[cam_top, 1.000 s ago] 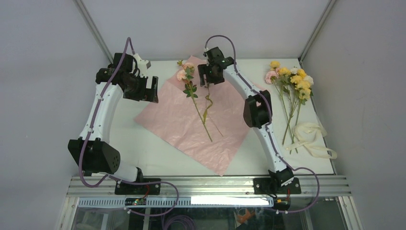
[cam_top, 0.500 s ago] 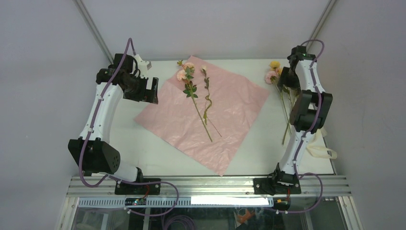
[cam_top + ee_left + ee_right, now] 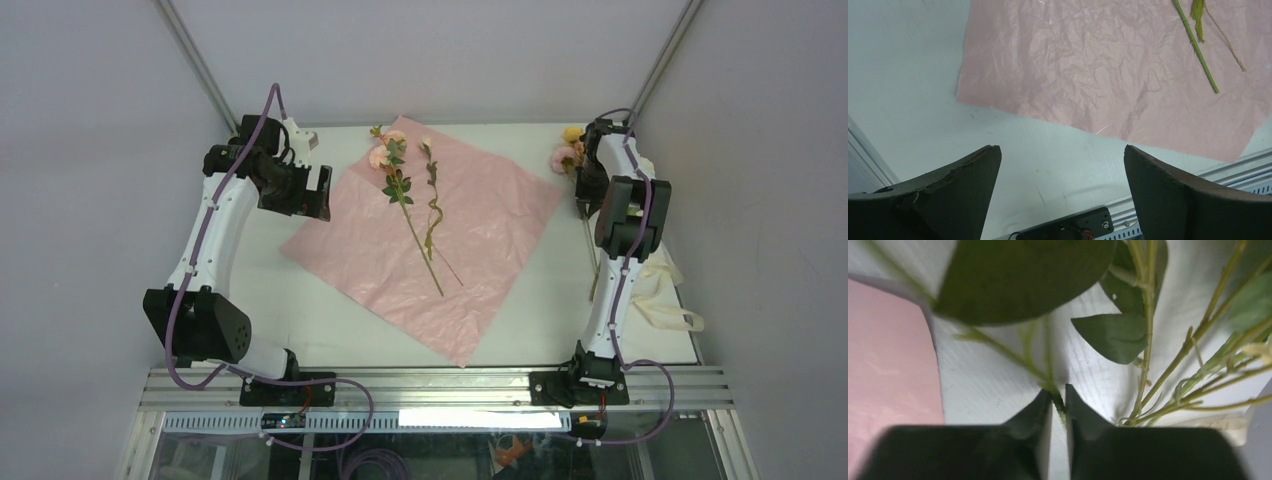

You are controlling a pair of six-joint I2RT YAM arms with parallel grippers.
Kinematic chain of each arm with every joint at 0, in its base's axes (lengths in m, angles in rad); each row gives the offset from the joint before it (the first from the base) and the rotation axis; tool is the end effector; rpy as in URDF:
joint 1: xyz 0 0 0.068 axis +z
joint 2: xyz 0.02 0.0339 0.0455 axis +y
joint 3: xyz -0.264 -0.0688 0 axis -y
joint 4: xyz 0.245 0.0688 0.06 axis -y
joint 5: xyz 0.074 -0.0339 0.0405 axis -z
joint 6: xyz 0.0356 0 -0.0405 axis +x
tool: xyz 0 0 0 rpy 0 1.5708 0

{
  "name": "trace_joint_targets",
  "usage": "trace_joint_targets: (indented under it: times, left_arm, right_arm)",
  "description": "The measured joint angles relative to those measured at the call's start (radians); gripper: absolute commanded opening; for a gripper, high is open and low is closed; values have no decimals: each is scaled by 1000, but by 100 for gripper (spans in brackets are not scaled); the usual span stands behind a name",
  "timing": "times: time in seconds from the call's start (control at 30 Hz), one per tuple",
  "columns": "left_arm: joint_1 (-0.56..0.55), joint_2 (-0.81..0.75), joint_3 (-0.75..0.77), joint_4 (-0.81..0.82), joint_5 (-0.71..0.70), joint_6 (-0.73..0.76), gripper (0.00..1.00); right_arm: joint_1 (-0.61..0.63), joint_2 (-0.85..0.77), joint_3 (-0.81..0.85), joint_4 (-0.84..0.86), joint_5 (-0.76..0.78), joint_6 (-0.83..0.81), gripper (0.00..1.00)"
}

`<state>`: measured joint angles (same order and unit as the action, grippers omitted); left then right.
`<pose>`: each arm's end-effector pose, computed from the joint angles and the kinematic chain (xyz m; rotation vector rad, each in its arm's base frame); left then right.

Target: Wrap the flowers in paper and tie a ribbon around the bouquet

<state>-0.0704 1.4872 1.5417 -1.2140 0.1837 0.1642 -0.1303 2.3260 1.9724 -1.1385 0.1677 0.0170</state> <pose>0.2817 -0.0264 0.3499 0.3694 2.6895 -0.2232 0.4555 -0.0657 0.1684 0.2354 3.0524 -0.2637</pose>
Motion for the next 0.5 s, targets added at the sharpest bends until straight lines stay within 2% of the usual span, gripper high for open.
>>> trace_joint_targets:
  times: [0.03,0.2,0.33,0.43,0.5]
  left_arm:
    - [0,0,0,0,0,1,99]
    - [0,0,2,-2,0,5,99]
    - [0,0,11,-3,0,6,99]
    - [0,0,14,-5,0,9,99]
    - [0,0,15,-6,0,11,99]
  right_arm:
    - [-2,2,3,0,-3,-10,0]
    - [-13,3,18,-6,-80,-40,0]
    - [-22,-20,102,-22,-85,-50,0]
    - [-42,-95,187,-14,-125,-46,0]
    - [-65,-193,233,15,-211,-34,0]
